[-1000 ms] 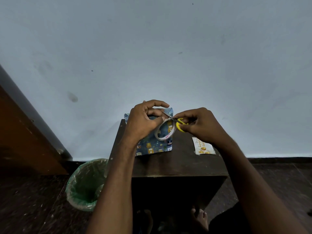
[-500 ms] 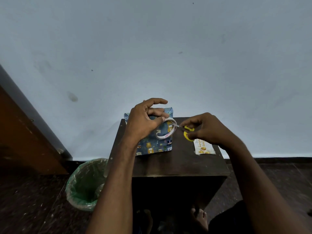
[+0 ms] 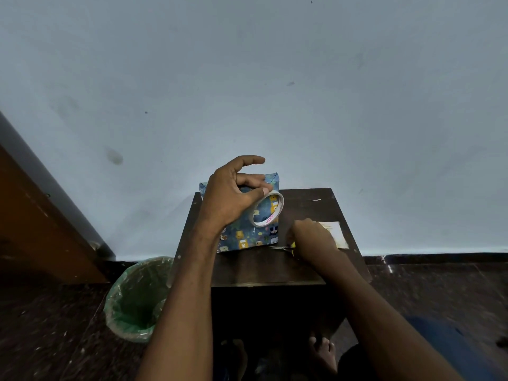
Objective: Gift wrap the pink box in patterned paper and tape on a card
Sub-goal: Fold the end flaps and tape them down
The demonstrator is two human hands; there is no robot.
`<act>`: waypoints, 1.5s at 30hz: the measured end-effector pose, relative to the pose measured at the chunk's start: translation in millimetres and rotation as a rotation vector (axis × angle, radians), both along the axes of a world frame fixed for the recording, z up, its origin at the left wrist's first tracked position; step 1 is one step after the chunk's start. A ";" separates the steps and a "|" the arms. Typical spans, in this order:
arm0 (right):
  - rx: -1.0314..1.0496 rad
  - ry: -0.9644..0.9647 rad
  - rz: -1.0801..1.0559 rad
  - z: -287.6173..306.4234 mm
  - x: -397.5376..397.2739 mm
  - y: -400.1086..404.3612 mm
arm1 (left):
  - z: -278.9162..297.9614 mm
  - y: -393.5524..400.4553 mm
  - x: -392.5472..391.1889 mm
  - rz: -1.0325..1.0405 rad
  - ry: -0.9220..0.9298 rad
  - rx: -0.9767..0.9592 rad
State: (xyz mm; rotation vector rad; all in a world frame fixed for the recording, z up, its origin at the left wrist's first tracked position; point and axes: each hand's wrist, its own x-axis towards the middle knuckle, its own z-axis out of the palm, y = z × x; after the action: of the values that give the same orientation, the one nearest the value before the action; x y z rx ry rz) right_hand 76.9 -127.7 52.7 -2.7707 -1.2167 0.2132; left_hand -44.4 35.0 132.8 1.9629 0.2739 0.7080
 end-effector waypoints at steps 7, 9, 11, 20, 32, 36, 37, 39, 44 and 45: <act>0.965 0.330 -0.078 30.0 0.3 4.7 | 1.2 1.5 -0.1 -0.029 -0.016 -0.052; 1.038 0.364 0.037 35.1 -4.0 4.3 | 2.3 2.2 -1.0 -0.038 -0.009 -0.059; 1.011 0.275 0.108 31.3 -7.3 5.4 | 3.2 3.8 -2.3 -0.057 0.005 -0.061; 1.033 0.067 0.096 28.3 -8.8 9.5 | 5.3 -2.5 -0.3 -0.002 -0.092 -0.160; 1.059 -0.119 0.138 32.9 -4.6 7.9 | 2.8 -3.6 4.6 0.065 -0.060 -0.109; 1.089 -0.260 0.177 33.7 -4.1 3.7 | 0.5 -2.1 8.3 0.085 -0.028 -0.099; 1.095 -0.281 0.186 33.1 -4.0 3.2 | 0.3 -2.1 8.7 0.092 -0.021 -0.089; 1.093 -0.309 0.202 32.3 -3.0 2.4 | 0.9 -4.1 8.4 0.102 -0.016 -0.074; 1.117 -0.303 0.178 35.3 -1.9 1.2 | 0.8 -4.8 8.0 0.142 -0.026 -0.011; 1.134 -0.282 0.157 36.7 -1.5 0.8 | 0.2 -3.8 8.3 0.151 -0.026 0.003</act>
State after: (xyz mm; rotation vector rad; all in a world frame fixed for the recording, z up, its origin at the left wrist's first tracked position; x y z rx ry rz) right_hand 75.3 -126.9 89.4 -1.7343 -1.0888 -0.6678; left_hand -36.1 31.2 133.0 1.9487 0.4088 0.8309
